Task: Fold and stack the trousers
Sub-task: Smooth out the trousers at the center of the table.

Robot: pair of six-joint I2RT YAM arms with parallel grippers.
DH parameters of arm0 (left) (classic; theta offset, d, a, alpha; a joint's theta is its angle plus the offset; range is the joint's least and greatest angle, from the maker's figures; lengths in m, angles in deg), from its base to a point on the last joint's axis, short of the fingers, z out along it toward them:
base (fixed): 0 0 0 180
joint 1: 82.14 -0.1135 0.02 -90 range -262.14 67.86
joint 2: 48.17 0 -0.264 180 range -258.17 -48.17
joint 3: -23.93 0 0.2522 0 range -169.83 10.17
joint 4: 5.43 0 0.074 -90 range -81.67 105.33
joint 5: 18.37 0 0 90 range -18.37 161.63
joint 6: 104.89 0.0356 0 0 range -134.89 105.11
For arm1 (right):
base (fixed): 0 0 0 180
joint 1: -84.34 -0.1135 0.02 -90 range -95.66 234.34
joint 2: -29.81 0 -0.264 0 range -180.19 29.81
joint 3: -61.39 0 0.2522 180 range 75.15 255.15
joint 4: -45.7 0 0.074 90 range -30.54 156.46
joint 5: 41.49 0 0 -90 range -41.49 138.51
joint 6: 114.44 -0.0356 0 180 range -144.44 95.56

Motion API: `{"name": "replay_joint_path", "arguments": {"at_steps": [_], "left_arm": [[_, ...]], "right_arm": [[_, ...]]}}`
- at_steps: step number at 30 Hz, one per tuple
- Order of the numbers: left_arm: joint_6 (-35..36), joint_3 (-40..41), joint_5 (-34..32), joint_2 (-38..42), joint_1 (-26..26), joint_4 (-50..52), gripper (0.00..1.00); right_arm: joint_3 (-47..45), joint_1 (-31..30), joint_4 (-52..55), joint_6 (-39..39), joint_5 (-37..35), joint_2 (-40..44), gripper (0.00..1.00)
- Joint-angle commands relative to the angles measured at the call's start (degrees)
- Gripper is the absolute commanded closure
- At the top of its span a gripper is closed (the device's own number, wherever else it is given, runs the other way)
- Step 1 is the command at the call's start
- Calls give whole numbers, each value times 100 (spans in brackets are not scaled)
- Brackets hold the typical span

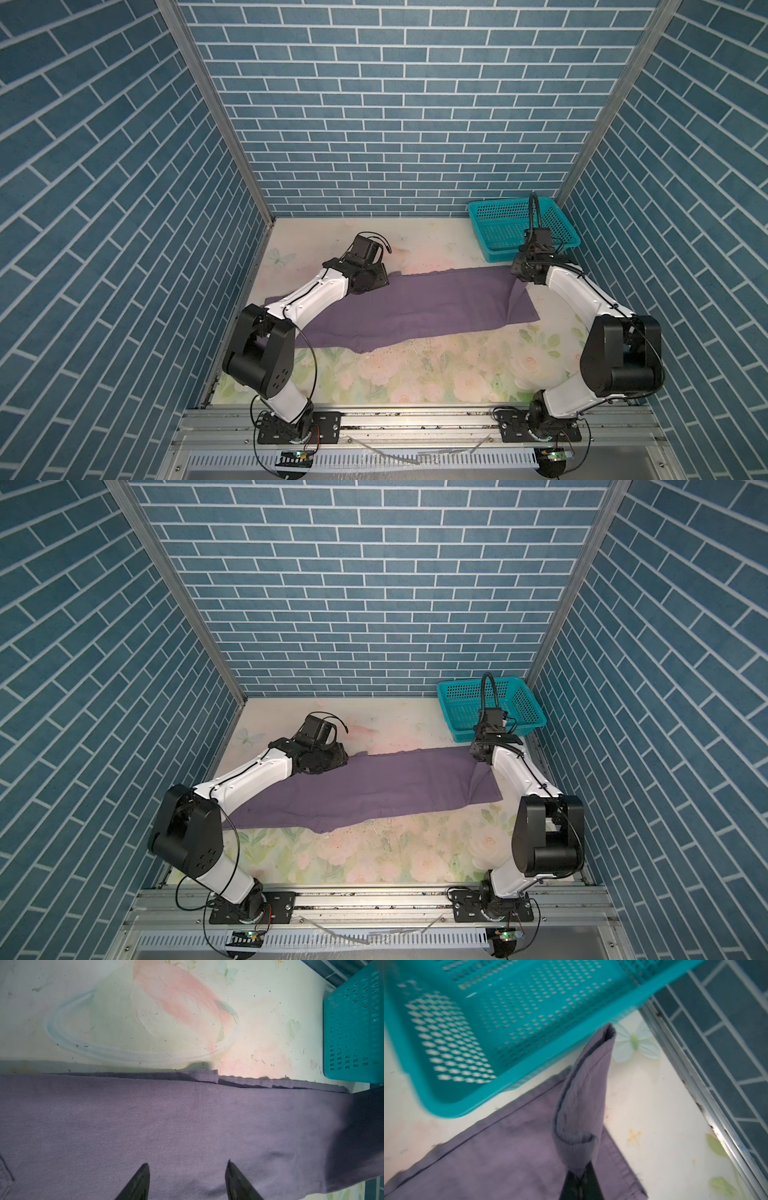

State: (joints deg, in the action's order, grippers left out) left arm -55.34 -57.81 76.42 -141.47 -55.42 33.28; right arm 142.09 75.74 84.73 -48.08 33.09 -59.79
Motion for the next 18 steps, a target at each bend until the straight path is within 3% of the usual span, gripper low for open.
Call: {"name": "replay_joint_path", "arguments": {"at_steps": [1,4,7,11,14,18], "left_arm": [[-23,47,68,48,39,-30,40],[-25,115,109,92,40,-18,40],[-68,290,59,194,41,-63,41],[-58,482,-172,337,24,48,40],[-18,658,-264,431,-63,157,39],[-96,1055,-243,640,-364,151,40]], "right_arm": [[295,-660,341,172,-223,-109,100],[364,-1203,311,217,-66,-387,100],[431,-1350,392,415,366,-802,100],[371,-1338,653,694,804,-925,74],[-11,-1258,700,813,470,-408,55],[-378,-659,1022,773,-106,153,46]]}}
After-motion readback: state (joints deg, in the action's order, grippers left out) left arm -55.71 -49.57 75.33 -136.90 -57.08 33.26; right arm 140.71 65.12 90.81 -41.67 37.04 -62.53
